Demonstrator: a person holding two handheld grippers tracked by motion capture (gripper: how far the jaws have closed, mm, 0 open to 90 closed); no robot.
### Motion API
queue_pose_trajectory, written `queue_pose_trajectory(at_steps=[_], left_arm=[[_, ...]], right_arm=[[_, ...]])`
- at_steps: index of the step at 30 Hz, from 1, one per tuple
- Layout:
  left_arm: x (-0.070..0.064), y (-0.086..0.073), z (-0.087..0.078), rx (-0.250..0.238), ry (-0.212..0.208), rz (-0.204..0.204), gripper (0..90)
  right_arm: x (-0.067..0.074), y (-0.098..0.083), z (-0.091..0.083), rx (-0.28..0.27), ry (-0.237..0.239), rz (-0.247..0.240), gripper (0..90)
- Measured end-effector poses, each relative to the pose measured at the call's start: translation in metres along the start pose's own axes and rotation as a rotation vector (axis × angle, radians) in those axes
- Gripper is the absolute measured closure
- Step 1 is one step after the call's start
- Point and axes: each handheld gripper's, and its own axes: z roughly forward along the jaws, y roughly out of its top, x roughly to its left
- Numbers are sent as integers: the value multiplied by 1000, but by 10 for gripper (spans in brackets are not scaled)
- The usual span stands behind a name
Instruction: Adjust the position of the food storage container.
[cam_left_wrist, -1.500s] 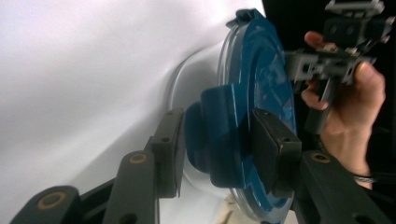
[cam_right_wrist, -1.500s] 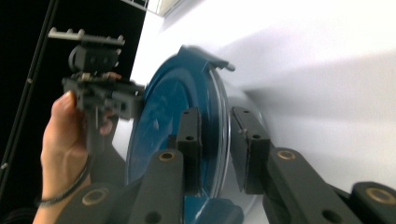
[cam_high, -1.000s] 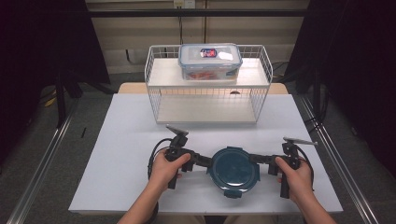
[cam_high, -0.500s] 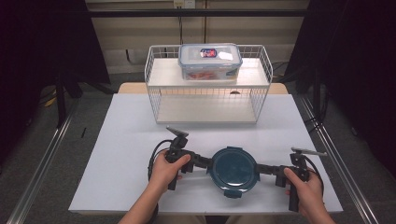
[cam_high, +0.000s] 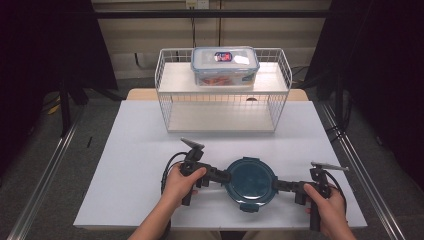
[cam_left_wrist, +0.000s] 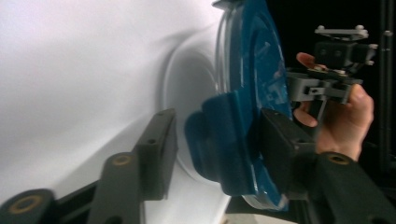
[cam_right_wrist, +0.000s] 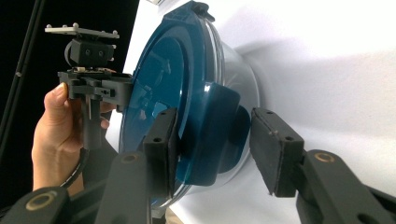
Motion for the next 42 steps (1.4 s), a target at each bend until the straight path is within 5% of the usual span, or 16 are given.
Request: queue_pose_trajectory(at_steps=[5, 12, 14, 17, 28, 42], left_arm=[[1, -1, 0, -1, -23, -36, 535], [-2, -2, -3, -8, -24, -67, 558], [-3, -1, -6, -18, -49, -73, 566], [-7, 0, -12, -58, -15, -40, 575], [-31, 12, -43, -178, -6, 12, 576], [-49, 26, -69, -223, 6, 27, 575]], right_arm=[[-1, 0, 2, 2, 9, 28, 530], [-4, -1, 2, 1, 59, 135, 572], [-2, -1, 2, 0, 54, 124, 576], [0, 1, 4, -15, 64, 118, 579], [26, 24, 10, -72, 111, 66, 579], [58, 57, 15, -80, 104, 10, 573]])
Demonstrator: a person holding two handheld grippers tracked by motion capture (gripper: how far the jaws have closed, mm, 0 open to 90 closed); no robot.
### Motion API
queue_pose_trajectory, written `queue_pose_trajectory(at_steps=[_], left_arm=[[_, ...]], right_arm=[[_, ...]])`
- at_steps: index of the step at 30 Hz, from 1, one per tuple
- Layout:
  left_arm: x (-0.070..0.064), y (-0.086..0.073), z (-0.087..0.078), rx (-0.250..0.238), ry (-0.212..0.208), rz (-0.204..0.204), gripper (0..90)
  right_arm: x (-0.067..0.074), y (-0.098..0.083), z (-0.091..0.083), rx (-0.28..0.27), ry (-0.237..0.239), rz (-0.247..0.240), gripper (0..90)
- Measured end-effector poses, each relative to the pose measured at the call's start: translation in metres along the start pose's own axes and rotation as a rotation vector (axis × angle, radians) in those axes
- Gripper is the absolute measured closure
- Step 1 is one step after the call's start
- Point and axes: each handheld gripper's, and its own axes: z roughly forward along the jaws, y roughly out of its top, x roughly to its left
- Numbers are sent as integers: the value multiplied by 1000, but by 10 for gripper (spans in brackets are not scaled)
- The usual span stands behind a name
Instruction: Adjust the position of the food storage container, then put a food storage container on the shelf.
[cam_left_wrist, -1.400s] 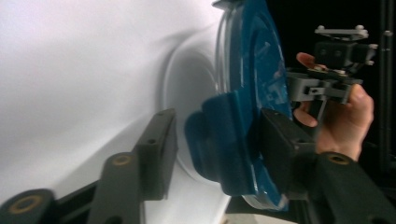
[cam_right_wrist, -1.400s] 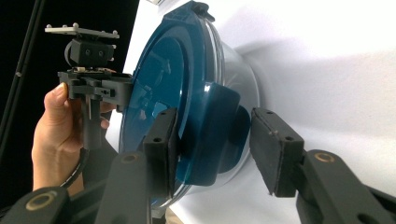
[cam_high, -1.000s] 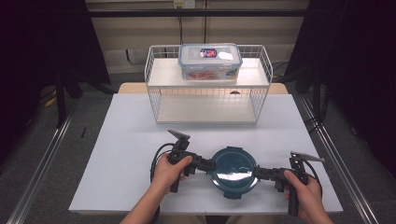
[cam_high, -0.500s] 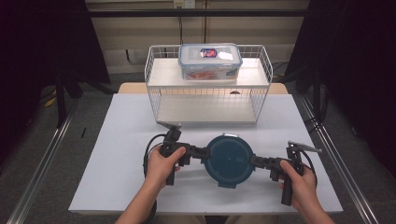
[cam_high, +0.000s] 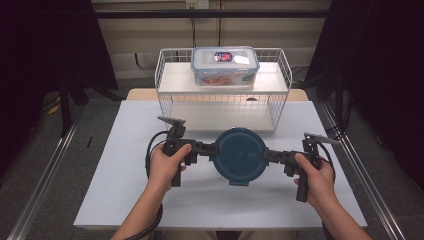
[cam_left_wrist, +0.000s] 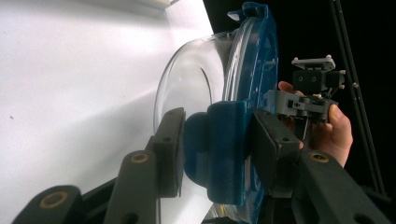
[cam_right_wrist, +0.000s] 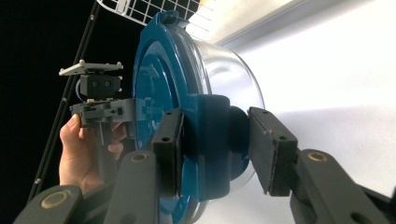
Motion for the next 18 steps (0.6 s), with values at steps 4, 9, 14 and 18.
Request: queue_pose_trajectory(at_steps=[4, 9, 14, 18], left_arm=[[-8, 6, -6, -17, 11, 13, 575], [-20, 16, -16, -40, 14, 14, 575], [-31, 28, -23, -52, 8, 18, 575], [-38, 36, -28, -67, 8, 21, 575]], right_arm=[[7, 5, 1, -4, 10, -1, 572], [21, 18, 2, -11, 20, -20, 571], [36, 32, 1, -19, 20, -42, 571], [46, 42, 1, -31, 19, -43, 570]])
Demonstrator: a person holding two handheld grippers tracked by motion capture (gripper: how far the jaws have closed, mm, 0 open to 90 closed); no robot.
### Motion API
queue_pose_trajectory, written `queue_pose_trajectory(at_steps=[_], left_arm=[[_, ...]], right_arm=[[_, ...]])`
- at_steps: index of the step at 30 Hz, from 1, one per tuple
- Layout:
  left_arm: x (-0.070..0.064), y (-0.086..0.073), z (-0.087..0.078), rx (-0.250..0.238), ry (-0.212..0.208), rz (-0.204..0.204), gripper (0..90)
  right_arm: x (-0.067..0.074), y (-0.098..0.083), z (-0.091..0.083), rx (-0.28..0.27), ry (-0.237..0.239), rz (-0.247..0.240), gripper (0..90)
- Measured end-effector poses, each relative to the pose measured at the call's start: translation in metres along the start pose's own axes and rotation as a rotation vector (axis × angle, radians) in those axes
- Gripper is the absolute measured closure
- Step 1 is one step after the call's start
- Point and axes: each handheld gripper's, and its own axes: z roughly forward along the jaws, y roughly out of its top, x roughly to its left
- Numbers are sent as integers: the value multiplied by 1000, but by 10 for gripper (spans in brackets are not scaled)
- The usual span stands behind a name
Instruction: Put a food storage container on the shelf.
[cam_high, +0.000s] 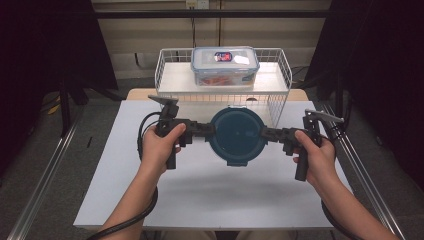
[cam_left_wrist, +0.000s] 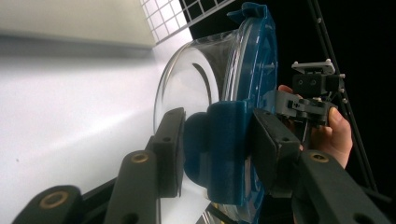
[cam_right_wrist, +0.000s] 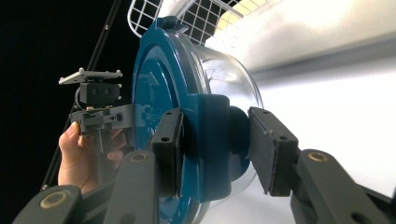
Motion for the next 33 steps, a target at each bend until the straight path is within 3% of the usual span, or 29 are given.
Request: queue_pose_trajectory(at_steps=[20, 33], left_arm=[[-33, 50, -22, -52, 5, 22, 576], [-55, 87, -41, -96, -19, 39, 575]], right_arm=[[39, 47, 5, -39, 29, -18, 570], [76, 83, 10, -79, 34, -75, 570]])
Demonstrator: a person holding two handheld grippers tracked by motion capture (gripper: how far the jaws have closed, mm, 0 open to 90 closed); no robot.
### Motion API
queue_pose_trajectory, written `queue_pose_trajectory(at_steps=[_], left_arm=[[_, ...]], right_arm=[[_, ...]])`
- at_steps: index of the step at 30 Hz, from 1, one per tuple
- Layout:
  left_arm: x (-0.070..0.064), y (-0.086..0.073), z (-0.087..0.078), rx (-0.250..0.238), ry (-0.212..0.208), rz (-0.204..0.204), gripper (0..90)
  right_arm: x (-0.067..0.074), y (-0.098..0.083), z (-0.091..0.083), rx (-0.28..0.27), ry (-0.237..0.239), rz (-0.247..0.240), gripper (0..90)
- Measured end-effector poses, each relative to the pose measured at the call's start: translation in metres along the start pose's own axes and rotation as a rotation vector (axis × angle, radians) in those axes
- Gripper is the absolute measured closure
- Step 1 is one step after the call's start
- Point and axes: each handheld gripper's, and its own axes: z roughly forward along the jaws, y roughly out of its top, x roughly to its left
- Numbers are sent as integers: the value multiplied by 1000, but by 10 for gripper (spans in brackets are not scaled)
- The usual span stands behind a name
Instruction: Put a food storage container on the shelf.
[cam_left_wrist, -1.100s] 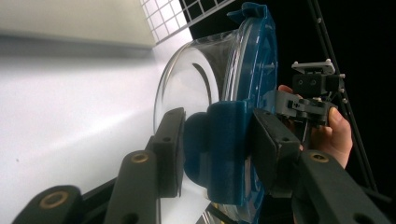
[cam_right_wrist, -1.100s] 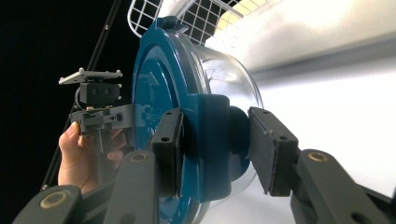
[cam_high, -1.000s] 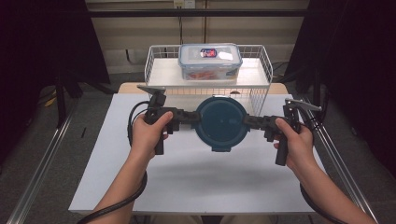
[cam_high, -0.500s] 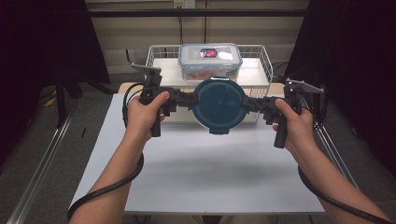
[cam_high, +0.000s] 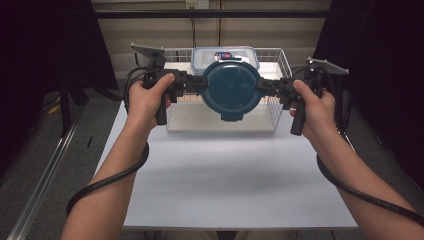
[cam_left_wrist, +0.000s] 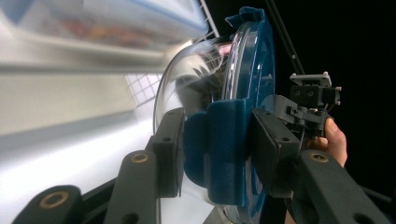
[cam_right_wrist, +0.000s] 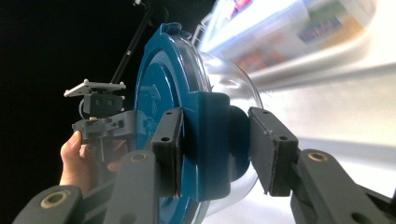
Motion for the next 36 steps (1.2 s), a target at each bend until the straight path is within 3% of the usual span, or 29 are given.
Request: queue_pose_trajectory(at_steps=[6, 12, 22, 27, 28, 30, 32, 33, 34, 36], left_arm=[[-8, 26, -5, -23, -4, -10, 576], [-6, 55, -3, -37, -7, -36, 576], [3, 92, 5, -61, 9, -77, 575], [4, 108, 7, -69, 34, -84, 576], [5, 110, 7, -60, 35, -71, 576], [7, 115, 9, -70, 39, -89, 576], [11, 119, 12, -63, 34, -94, 575], [12, 121, 14, -70, 36, -118, 576], [15, 122, 16, -61, 40, -104, 575], [20, 125, 19, -65, 38, -118, 575]], right_arm=[[15, 25, 8, -18, 7, -18, 571], [19, 54, 21, -36, 6, -2, 571], [12, 87, 44, -79, -4, 34, 571], [8, 97, 52, -89, 4, 61, 571], [6, 99, 55, -97, 6, 67, 571], [5, 102, 58, -103, 14, 94, 571], [4, 106, 61, -114, 3, 92, 571], [3, 108, 62, -123, -4, 93, 571], [1, 110, 64, -121, -13, 92, 570], [-1, 114, 67, -127, -27, 99, 570]])
